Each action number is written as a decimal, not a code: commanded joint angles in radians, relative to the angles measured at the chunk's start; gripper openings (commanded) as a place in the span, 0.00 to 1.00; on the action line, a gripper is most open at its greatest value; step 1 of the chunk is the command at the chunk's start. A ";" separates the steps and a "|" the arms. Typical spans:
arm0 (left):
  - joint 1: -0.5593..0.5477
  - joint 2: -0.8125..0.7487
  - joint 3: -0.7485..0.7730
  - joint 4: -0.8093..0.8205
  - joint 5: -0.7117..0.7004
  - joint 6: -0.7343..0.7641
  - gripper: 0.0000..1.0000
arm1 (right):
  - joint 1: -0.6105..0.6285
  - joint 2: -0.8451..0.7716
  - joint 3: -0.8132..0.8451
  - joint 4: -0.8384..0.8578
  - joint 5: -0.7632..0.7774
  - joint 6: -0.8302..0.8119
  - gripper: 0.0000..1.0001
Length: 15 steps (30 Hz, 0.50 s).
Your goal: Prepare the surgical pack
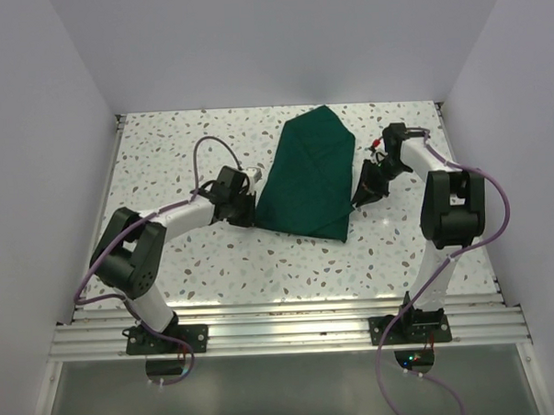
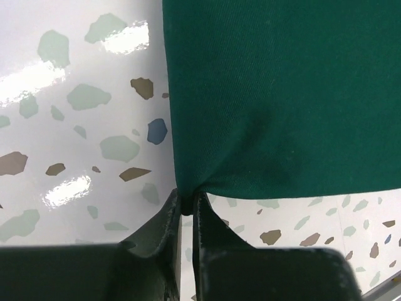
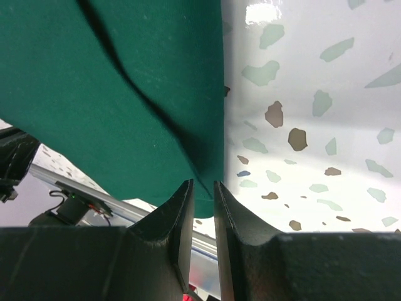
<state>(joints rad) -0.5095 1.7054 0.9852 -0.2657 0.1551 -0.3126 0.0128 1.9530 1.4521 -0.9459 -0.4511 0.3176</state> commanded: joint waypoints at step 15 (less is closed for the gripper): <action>0.031 -0.191 -0.054 -0.001 0.054 -0.005 0.56 | 0.041 0.018 0.110 -0.010 -0.075 0.021 0.23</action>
<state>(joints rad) -0.4847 1.6466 0.9218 -0.2577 0.2092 -0.3481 0.0288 1.9869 1.5230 -0.9470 -0.4721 0.3229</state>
